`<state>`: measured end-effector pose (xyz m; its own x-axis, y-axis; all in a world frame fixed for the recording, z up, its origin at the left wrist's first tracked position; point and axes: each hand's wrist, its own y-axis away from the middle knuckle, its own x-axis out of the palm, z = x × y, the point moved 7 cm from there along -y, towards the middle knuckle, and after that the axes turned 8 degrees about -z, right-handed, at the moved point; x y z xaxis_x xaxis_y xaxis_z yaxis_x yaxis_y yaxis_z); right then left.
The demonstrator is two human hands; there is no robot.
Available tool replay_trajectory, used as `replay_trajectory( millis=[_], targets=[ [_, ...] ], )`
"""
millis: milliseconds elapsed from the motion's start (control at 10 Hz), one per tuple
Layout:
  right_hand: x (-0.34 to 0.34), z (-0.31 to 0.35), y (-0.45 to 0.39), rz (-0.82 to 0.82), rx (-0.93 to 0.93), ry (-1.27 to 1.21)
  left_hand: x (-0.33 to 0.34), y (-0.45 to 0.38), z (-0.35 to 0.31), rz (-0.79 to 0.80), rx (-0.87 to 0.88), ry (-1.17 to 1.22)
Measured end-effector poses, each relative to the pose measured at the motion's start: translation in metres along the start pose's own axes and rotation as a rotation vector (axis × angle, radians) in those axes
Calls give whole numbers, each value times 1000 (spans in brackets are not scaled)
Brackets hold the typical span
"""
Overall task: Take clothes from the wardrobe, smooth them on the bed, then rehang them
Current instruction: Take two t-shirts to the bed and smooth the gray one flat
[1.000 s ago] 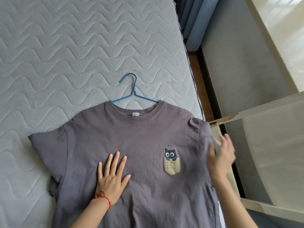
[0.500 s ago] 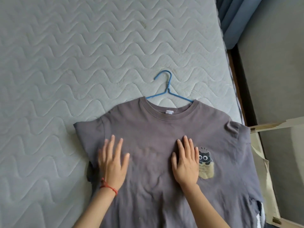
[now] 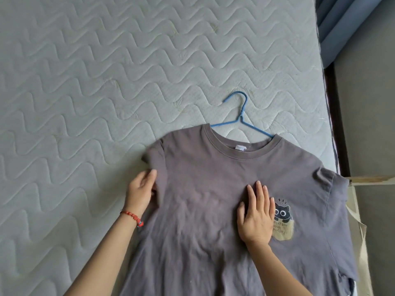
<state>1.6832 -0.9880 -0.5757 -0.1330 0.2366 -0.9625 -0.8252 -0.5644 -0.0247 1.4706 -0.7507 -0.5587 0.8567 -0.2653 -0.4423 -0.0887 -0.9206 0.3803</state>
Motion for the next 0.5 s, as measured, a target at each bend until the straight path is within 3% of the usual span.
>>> replay_trajectory(
  millis=[100, 200, 400, 500],
  targets=[
    [1, 0, 0, 7, 2, 3, 6, 6, -17, 99, 142, -77],
    [1, 0, 1, 13, 7, 7, -17, -6, -15, -137, 186, -234],
    [3, 0, 1, 10, 12, 10, 14, 6, 6, -10, 123, -368],
    [3, 0, 1, 9, 12, 12, 16, 2, 15, -52, 34, -362]
  ],
)
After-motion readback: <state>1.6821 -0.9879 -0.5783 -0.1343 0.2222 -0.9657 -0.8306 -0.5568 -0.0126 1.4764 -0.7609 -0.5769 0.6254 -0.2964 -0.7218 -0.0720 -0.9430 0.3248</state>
